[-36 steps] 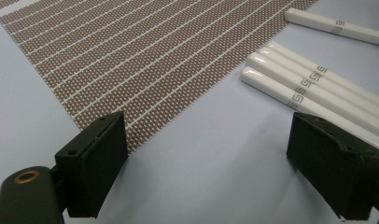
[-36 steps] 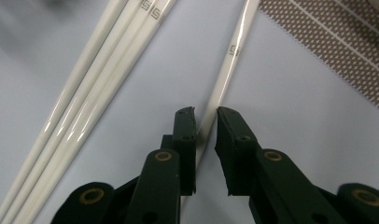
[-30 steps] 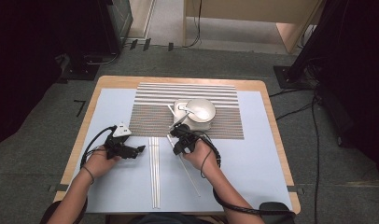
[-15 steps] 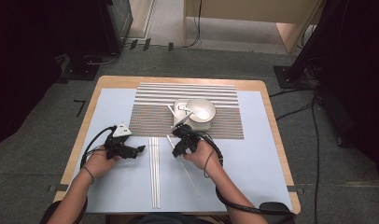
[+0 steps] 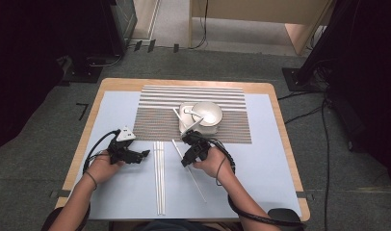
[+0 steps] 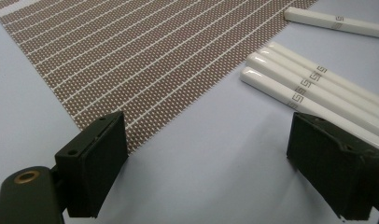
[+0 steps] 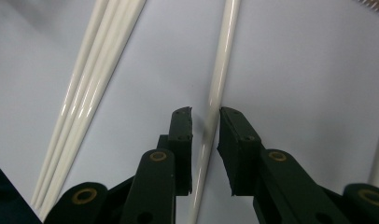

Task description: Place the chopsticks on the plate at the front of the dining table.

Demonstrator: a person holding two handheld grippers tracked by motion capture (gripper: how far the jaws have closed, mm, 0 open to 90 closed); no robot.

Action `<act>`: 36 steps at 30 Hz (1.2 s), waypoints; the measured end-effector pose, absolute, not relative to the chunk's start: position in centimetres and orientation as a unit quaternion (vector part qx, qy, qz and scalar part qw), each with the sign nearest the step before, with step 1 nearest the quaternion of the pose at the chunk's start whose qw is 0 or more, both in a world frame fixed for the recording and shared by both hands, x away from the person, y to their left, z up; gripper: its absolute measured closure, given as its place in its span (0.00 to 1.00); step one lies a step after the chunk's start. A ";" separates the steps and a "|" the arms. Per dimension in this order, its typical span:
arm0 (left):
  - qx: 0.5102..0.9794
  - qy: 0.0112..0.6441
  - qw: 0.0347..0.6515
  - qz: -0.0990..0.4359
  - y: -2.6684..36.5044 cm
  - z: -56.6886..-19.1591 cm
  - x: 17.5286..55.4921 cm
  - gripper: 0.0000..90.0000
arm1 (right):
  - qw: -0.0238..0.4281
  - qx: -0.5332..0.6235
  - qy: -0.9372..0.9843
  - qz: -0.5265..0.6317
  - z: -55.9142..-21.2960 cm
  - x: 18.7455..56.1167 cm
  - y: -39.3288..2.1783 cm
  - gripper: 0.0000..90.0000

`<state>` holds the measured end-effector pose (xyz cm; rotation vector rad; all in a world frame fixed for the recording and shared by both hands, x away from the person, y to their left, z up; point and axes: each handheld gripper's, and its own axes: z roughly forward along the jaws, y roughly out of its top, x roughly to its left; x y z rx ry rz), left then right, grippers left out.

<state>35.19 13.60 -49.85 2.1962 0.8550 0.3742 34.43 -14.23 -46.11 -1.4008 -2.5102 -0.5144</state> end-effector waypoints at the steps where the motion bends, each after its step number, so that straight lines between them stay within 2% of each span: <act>1: 0.855 0.333 0.369 0.146 13.6 -49.9 35.2 0.13 | 0.111 -0.478 -0.854 -0.173 -46.1 34.4 -14.2 0.84; 25: 0.856 0.333 0.369 0.146 13.6 -49.9 35.2 0.13 | 0.109 -0.491 -0.851 -0.148 -46.3 34.8 -13.6 0.87; 36: 0.856 0.333 0.369 0.146 13.6 -49.9 35.2 0.13 | 0.090 -0.490 -0.857 -0.131 -46.2 34.6 -13.0 0.89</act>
